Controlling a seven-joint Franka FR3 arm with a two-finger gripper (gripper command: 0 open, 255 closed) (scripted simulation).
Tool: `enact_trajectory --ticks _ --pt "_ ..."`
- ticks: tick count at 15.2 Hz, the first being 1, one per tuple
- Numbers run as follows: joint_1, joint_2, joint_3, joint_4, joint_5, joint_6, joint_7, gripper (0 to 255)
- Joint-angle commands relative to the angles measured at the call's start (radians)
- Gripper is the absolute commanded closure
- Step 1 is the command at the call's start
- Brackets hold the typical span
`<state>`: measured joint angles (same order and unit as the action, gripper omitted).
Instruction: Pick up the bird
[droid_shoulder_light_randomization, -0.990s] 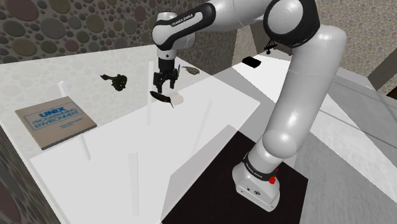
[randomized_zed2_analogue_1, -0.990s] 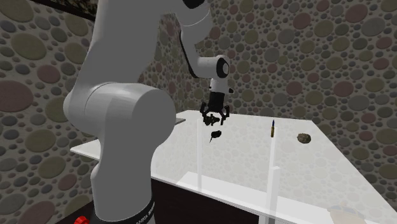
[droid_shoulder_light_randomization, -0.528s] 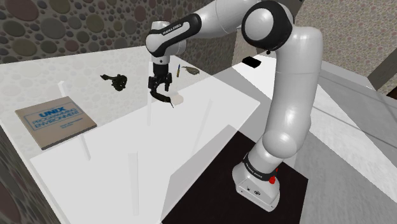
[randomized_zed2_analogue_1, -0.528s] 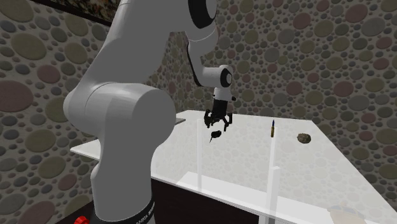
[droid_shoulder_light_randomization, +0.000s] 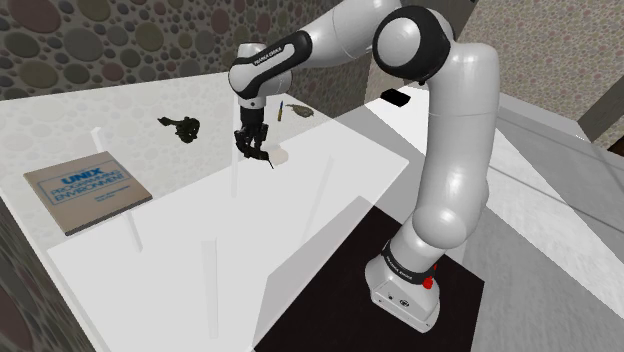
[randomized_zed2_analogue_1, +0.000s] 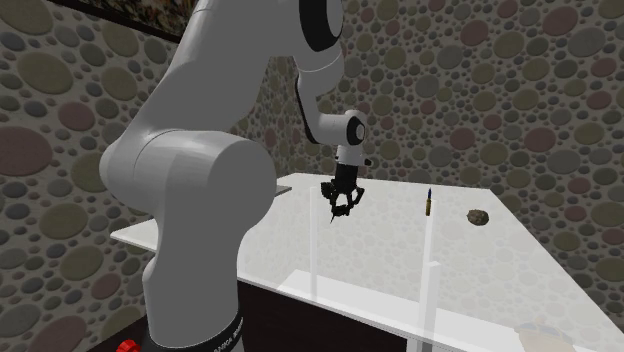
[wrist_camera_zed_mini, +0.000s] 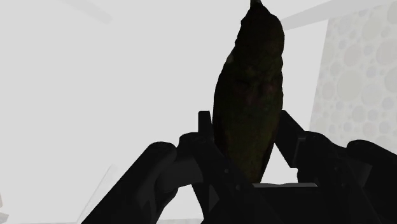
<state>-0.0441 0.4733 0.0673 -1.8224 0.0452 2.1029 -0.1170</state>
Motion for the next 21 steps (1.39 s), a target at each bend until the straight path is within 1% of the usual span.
enact_trajectory --ticks 1,8,21 --pt "0.001 0.005 0.001 -0.002 0.001 0.001 0.0 255" --pt "0.001 0.006 0.001 -0.002 0.001 0.001 0.0 255" --pt "-0.001 -0.088 0.003 0.043 0.004 -0.137 0.005 255"
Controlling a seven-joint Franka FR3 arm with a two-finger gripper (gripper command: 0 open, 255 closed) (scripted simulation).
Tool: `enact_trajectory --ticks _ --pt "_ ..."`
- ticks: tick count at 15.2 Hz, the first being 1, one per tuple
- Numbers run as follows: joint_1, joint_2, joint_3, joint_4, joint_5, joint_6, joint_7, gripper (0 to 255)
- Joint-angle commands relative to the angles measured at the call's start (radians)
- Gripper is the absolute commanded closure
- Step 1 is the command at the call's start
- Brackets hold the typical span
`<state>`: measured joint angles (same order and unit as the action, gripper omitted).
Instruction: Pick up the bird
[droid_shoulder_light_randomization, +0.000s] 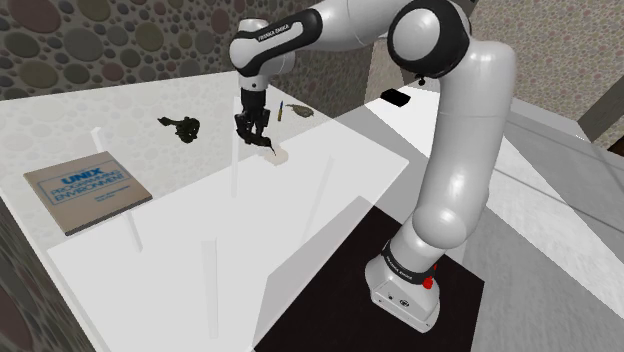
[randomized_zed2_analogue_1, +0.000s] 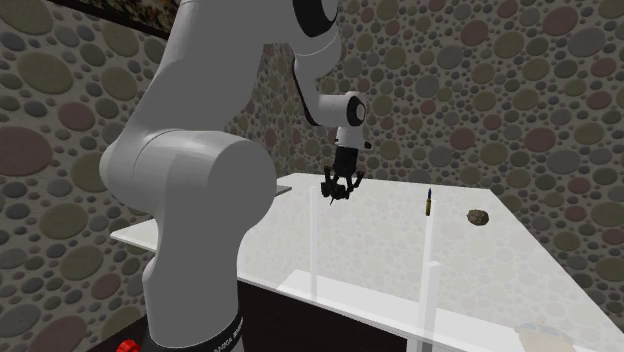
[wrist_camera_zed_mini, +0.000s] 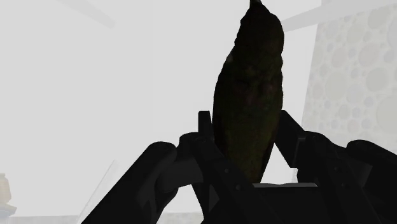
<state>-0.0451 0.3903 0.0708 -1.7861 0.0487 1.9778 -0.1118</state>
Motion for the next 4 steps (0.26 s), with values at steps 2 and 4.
enact_trajectory --ticks 2,4 --pt "-0.001 -0.018 0.0 0.017 0.0 -0.035 0.001 255" --pt "-0.001 -0.018 0.0 0.018 0.0 -0.037 0.001 255"
